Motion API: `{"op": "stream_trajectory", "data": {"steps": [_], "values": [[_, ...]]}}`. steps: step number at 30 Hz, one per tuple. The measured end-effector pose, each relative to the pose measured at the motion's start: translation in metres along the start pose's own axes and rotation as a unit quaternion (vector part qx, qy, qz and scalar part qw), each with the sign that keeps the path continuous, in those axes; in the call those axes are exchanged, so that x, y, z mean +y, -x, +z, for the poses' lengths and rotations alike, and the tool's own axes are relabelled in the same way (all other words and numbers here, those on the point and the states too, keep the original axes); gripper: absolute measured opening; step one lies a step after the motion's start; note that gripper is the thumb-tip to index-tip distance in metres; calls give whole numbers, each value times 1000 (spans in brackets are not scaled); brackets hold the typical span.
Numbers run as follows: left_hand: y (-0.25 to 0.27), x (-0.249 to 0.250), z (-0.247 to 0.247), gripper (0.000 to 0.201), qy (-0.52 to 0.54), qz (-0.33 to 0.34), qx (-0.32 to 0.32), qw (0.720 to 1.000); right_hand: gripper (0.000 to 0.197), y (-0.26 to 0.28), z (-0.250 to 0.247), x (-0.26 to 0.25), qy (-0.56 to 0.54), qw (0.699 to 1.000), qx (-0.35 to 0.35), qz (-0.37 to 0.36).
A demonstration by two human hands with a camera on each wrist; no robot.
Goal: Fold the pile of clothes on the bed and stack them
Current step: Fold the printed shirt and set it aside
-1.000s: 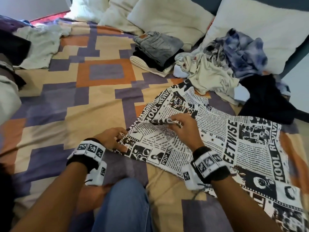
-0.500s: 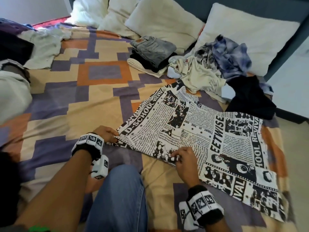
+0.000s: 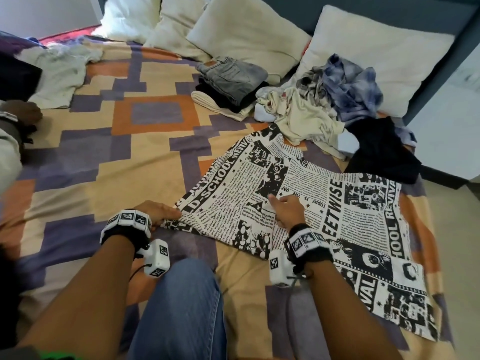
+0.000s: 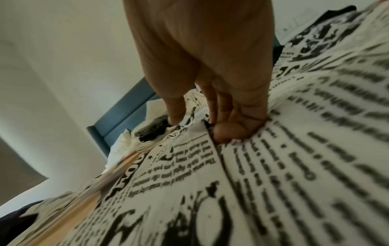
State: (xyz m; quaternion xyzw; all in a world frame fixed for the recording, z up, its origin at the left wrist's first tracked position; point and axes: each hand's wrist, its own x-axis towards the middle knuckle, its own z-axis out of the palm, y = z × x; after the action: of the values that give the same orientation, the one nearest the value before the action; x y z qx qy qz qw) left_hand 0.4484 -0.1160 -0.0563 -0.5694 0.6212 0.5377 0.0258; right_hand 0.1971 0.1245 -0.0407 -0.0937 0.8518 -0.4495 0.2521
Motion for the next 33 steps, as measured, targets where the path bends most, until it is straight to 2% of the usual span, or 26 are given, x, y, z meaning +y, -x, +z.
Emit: {"op": "stream_trajectory", "data": {"steps": [2, 3, 4, 6, 8, 9, 10, 12, 14, 16, 19, 22, 24, 27, 29, 31, 33], "values": [[5, 0, 1, 16, 3, 17, 13, 1000, 32, -14, 5, -1, -10, 1000, -9, 24], [5, -2, 2, 17, 18, 19, 18, 1000, 22, -17, 5, -3, -39, 998, 9, 38], [3, -5, 1, 20, 44, 10, 18, 999, 13, -23, 5, -1, -91, 994, 36, 50], [0, -11, -2, 31, 98, -12, -12, 995, 19, -28, 2, 5, -201, 973, 91, 70], [-14, -20, -5, 55, 117, -35, -43, 992, 24, -19, 1, 8, -248, 958, 117, 79], [-21, -24, -6, 64, 118, -38, -53, 991, 28, -11, 0, 9, -237, 960, 132, 73], [-29, -26, -7, 64, 118, -39, -47, 991, 30, -1, 0, 8, -215, 964, 146, 58], [-16, -14, -7, 48, 94, -29, -32, 995, 29, 21, -4, 6, -165, 974, 152, 7], [4, 4, -8, 27, 68, 0, -12, 998, 25, 43, -6, 8, -115, 987, 105, -34], [7, 16, -6, 17, 57, 60, 29, 996, 25, 61, -2, 18, -58, 996, 51, -47], [11, 41, 4, 16, 49, 186, 61, 979, 31, 75, 9, 37, 15, 997, 36, -66], [17, 61, 6, 29, 43, 253, 89, 962, 34, 83, 12, 47, 14, 995, 34, -94], [15, 63, 2, 26, 20, 244, 108, 964, 32, 86, 10, 50, -23, 995, 34, -94], [20, 58, -3, 12, -107, 139, 122, 977, 26, 87, -1, 53, -52, 994, 8, -92], [28, 61, 1, 11, -126, 93, 109, 982, 21, 86, -12, 51, -64, 993, -1, -95], [36, 74, 11, 13, -116, 99, 108, 982, 15, 81, -25, 48, -81, 991, 34, -98], [47, 93, 32, 19, -103, 142, 116, 978, 12, 73, -44, 44, -80, 988, 88, -96]]}}
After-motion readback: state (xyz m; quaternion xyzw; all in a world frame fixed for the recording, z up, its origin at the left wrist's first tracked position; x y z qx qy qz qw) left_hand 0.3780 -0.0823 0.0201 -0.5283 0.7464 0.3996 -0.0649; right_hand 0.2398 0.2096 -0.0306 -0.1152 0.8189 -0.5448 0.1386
